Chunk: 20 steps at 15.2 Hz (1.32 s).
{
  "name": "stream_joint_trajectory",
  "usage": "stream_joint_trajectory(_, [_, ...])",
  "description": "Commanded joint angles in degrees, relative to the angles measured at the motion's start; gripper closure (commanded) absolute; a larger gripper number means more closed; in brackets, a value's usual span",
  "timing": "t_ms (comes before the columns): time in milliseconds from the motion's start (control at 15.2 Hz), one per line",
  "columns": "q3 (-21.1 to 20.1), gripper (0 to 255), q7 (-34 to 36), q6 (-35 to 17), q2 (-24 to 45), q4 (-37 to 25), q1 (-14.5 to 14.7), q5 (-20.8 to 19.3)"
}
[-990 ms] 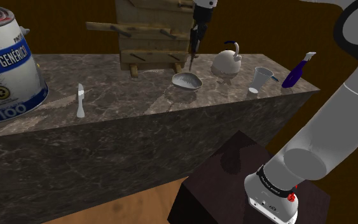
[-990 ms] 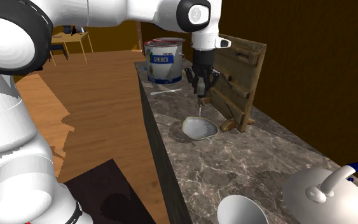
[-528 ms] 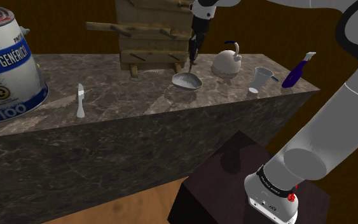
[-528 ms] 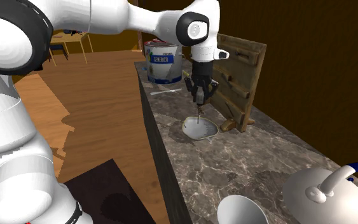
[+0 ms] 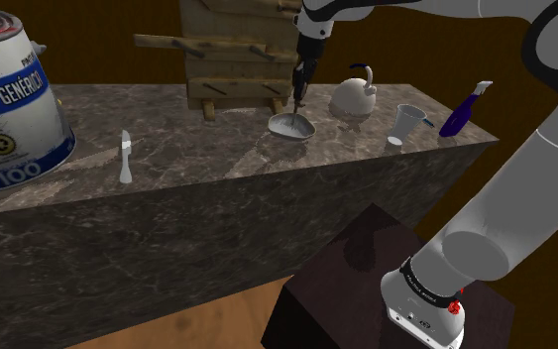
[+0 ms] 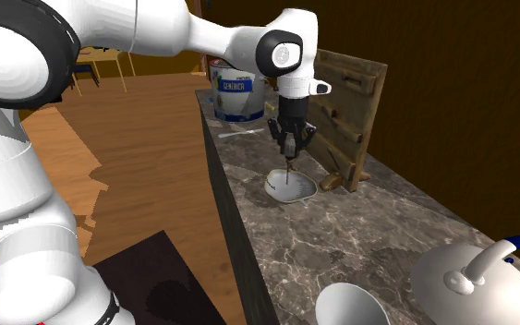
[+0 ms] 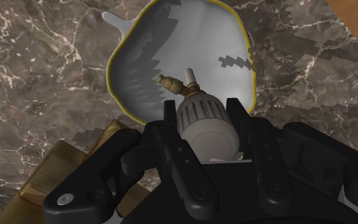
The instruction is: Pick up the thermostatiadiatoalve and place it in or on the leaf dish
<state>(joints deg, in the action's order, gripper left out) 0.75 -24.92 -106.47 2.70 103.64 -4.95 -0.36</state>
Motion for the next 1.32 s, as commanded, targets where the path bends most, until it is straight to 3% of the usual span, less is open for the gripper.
stream_joint_trajectory(0, [0.0, 255, 0.0, 0.0, 0.0, 0.0, 0.0, 0.0])
stream_joint_trajectory(132, [0.0, 255, 0.0, 0.0, 0.0, 0.0, 0.0, 0.0])
stream_joint_trajectory(198, [0.0, 0, 0.0, 0.0, 0.0, 0.0, 0.0, 0.0])
stream_joint_trajectory(528, [0.0, 0, 0.0, 0.0, 0.0, 0.0, 0.0, 0.0])
stream_joint_trajectory(792, [0.0, 0, 0.0, 7.2, -0.1, -7.1, 0.0, 0.0])
stream_joint_trajectory(1254, [0.0, 0, 0.0, 7.2, -0.1, -7.1, 0.0, 0.0])
